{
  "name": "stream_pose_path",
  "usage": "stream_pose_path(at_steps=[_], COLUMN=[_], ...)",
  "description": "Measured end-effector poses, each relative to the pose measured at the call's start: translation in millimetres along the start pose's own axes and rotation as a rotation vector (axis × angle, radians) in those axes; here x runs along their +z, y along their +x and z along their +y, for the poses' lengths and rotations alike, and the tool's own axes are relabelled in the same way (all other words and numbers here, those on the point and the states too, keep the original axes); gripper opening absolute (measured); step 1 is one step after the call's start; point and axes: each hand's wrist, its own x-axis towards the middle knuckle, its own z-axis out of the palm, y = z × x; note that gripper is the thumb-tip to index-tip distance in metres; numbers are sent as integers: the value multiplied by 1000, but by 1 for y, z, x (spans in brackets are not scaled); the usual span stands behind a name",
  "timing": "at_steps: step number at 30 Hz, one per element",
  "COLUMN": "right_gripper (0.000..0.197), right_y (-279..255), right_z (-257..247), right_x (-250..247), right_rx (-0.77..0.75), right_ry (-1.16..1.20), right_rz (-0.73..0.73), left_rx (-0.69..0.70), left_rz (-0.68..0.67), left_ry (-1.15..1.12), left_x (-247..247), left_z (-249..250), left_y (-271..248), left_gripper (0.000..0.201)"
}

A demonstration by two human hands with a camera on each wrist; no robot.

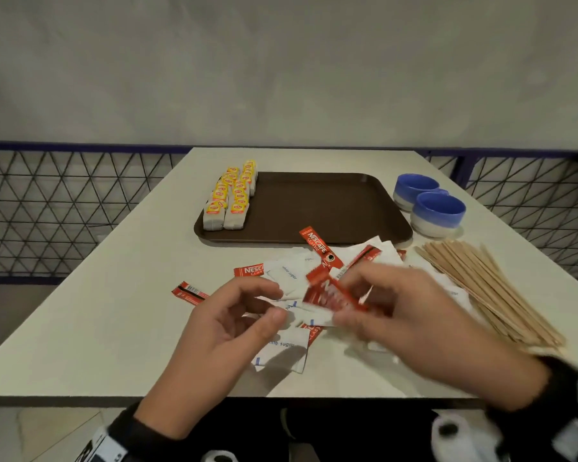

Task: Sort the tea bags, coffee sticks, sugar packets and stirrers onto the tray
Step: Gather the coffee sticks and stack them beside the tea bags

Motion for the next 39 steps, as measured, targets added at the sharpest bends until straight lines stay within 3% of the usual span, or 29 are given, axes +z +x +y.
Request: stream_pose_path(at_steps=[2, 9, 16, 20, 25, 27, 30, 34, 36, 39], right_gripper=[17, 38, 25, 31, 28, 24, 24, 26, 41, 82], right_y=[-12, -3, 1, 0, 0, -1, -1, 0, -2, -3], right_z=[7, 32, 37, 43, 51, 52, 52, 49, 44, 34], right_x=[27, 67, 68, 70, 68, 65, 62, 60, 59, 57], right_rx=[101, -55, 74, 60, 13, 17, 49, 83, 105, 134], right_ry=[268, 268, 559, 598, 629, 655, 702, 705, 714, 737], right_rz=[-113, 14, 91, 58, 165, 232, 302, 293, 265, 238], left_rx=[-17, -52, -61, -52, -44, -21, 0, -21, -78, -184], left_rz=[-22, -54, 28, 53, 47, 104, 300, 448, 492, 482], left_ry=[-5, 31, -1, -10, -20, -19, 19, 345, 506, 491], left_x=[0, -1, -4, -3, 0, 1, -7, -36, -52, -65], left_z=[0, -6, -5, -4, -5, -3, 1, -5, -11, -14], left_y=[-2, -3, 1, 0, -3, -3, 2, 11, 14, 16], left_gripper=[24, 19, 15, 19, 19, 13, 5, 13, 19, 25])
